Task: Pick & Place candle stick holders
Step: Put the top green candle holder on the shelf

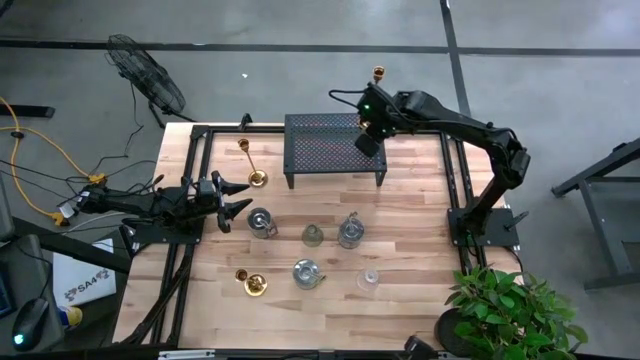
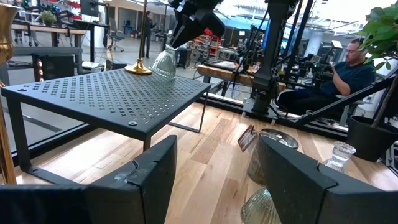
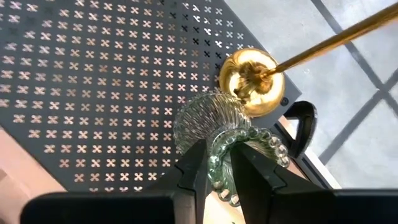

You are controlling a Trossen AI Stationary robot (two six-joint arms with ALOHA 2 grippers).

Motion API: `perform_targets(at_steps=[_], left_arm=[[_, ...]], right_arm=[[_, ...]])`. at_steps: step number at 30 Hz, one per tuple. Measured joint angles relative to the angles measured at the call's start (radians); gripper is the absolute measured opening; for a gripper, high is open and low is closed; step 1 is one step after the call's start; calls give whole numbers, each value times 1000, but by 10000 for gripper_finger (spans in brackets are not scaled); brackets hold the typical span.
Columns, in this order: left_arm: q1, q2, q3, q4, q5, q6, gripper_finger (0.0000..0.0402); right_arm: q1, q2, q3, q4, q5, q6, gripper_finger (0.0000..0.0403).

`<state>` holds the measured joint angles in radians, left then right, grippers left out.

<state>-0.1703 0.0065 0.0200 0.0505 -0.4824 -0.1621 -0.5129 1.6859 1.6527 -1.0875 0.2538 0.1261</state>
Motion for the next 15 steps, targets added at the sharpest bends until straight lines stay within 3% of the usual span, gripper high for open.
perform_targets(at_steps=[15], left_arm=[[0, 0, 0, 0, 0, 0, 218]], right_arm=[[0, 0, 0, 23, -30, 0, 64]])
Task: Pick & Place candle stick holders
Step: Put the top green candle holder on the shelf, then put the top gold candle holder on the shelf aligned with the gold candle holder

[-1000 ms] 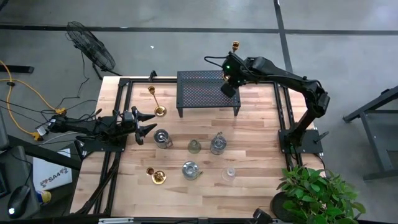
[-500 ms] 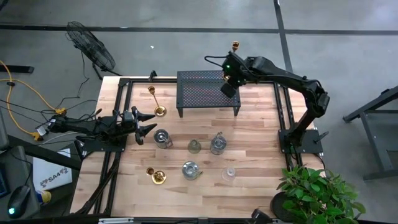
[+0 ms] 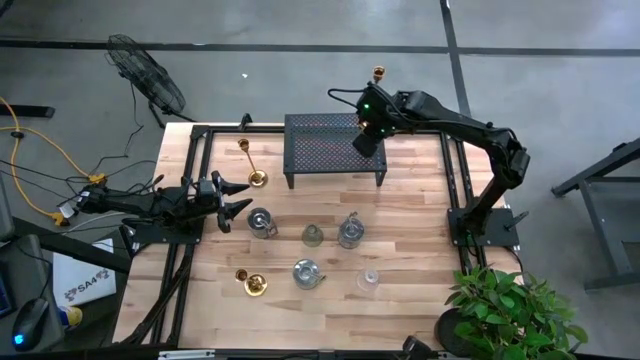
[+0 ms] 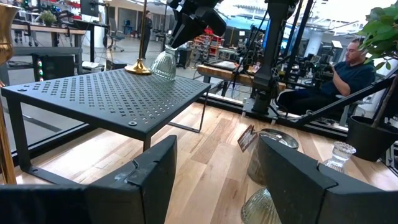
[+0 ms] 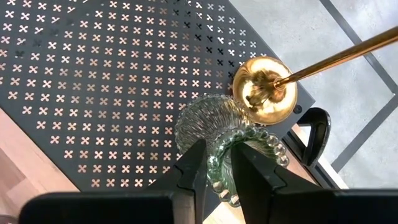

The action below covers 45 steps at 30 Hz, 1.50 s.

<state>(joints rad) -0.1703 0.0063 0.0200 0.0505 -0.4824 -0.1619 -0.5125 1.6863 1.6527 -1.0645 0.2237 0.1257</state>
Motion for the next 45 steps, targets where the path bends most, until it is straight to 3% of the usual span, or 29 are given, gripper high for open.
perform_targets(at_steps=[4, 14, 19, 25, 30, 45], left_arm=[[0, 0, 0, 0, 0, 0, 218], [0, 0, 0, 0, 0, 0, 218], [0, 0, 0, 0, 0, 0, 218], [0, 0, 0, 0, 0, 0, 218], [0, 0, 0, 0, 0, 0, 218], [0, 0, 0, 0, 0, 0, 218]], right_arm=[[0, 0, 0, 0, 0, 0, 82], [0, 0, 0, 3, 9, 4, 180], [0, 1, 0, 25, 9, 5, 205], [6, 1, 0, 43, -4, 5, 213], [15, 1, 0, 47, -77, 5, 213], [15, -29, 0, 68, -16, 5, 213]])
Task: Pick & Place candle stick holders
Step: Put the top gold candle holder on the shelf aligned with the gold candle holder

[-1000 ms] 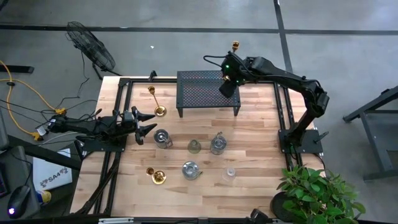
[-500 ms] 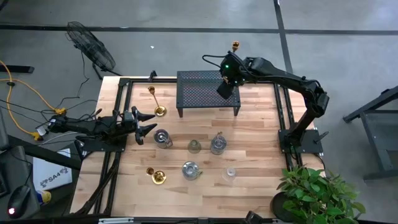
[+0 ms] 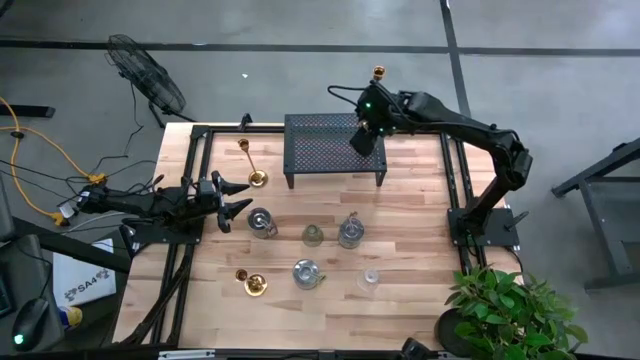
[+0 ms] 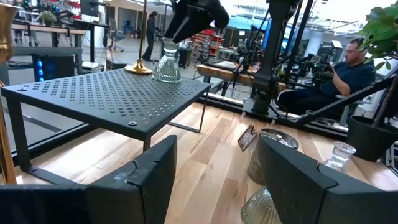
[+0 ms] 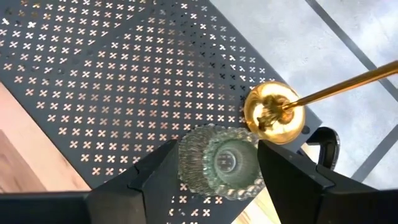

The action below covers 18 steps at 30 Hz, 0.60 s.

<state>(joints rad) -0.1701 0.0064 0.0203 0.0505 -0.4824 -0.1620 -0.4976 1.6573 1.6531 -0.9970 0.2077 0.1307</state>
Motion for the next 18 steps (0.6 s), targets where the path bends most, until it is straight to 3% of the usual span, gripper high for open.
perform_targets(at_steps=[11, 18], left_arm=[[0, 0, 0, 0, 0, 0, 218], [0, 0, 0, 0, 0, 0, 218]], right_arm=[[0, -55, 0, -3, 56, 50, 213], [9, -129, 1, -102, 49, 158, 213]])
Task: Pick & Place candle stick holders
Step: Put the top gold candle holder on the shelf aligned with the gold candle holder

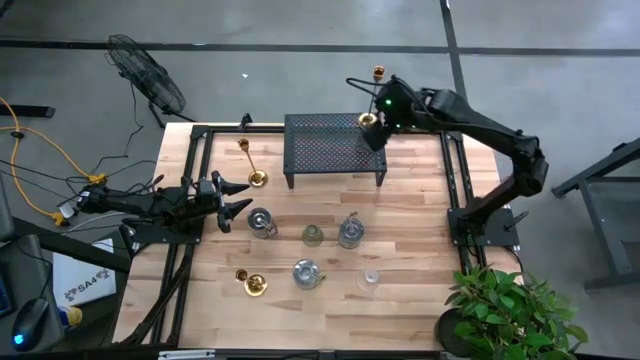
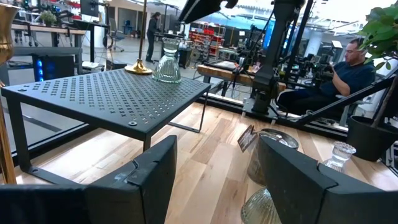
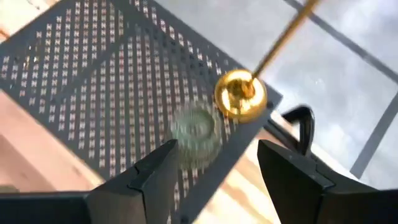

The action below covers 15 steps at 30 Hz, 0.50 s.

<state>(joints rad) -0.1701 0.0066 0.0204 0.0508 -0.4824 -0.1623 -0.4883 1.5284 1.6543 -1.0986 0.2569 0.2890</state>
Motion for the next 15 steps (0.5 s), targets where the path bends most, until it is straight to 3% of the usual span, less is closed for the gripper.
perform_targets(at_steps=[6, 15], left_arm=[[0, 0, 0, 0, 0, 0, 218], [0, 0, 0, 0, 0, 0, 218]], right_arm=[[48, -19, -22, -77, -2, 22, 207], [120, -22, -224, -56, 0, 81, 160]])
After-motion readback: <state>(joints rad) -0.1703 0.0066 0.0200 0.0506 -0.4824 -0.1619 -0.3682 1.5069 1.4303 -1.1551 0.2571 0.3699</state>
